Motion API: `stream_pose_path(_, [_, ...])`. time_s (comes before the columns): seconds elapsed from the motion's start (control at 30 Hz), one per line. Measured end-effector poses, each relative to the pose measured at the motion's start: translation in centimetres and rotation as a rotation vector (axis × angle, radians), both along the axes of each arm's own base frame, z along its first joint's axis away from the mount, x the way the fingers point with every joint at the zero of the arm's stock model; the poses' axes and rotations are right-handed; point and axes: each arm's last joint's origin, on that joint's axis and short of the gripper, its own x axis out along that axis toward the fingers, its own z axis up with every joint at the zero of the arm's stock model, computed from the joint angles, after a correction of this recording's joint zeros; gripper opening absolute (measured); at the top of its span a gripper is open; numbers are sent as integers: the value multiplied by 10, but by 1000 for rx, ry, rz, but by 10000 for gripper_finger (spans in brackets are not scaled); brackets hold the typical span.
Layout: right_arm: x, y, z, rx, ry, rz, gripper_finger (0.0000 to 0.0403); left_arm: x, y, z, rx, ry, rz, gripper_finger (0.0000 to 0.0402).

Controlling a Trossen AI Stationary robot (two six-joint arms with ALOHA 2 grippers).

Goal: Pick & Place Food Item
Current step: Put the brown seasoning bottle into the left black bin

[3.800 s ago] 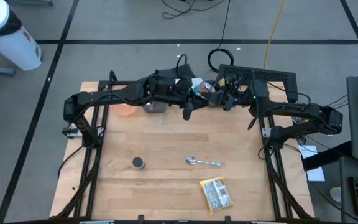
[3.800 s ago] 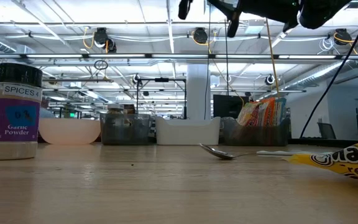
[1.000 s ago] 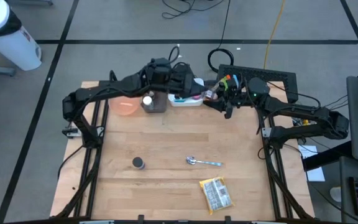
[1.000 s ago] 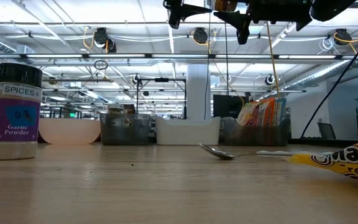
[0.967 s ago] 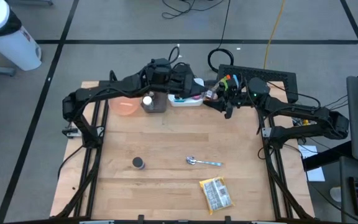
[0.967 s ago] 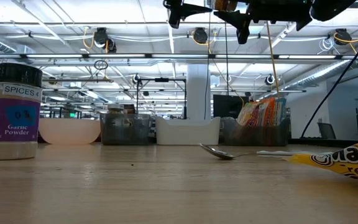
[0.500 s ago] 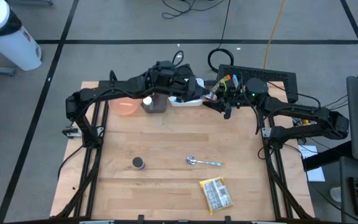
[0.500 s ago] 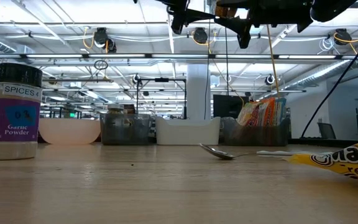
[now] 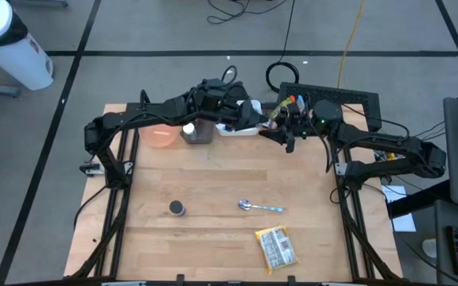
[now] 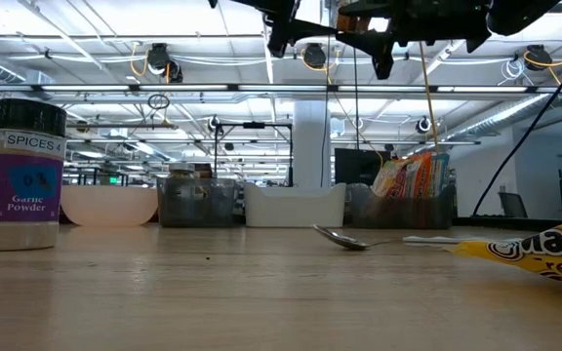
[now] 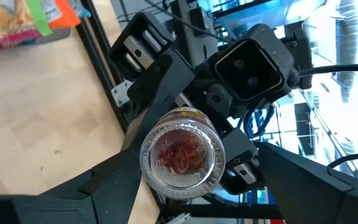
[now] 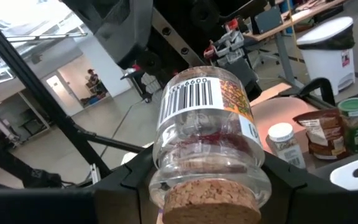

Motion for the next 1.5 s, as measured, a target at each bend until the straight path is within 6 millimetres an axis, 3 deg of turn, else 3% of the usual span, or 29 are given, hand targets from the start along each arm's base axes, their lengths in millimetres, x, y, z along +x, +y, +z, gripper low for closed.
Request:
stream_pose_path(0.57, [-3, 1, 5, -10, -27, -9, 171, -3, 2, -10, -4, 96, -6, 328])
stream_pose_path(1.2, [-4, 2, 7, -15, -37, 8, 171, 4, 3, 9, 19, -118, 29, 328])
stream_pose_path(1.5, [-3, 2, 7, -16, -32, 2, 171, 5, -1, 9, -10, -117, 30, 328])
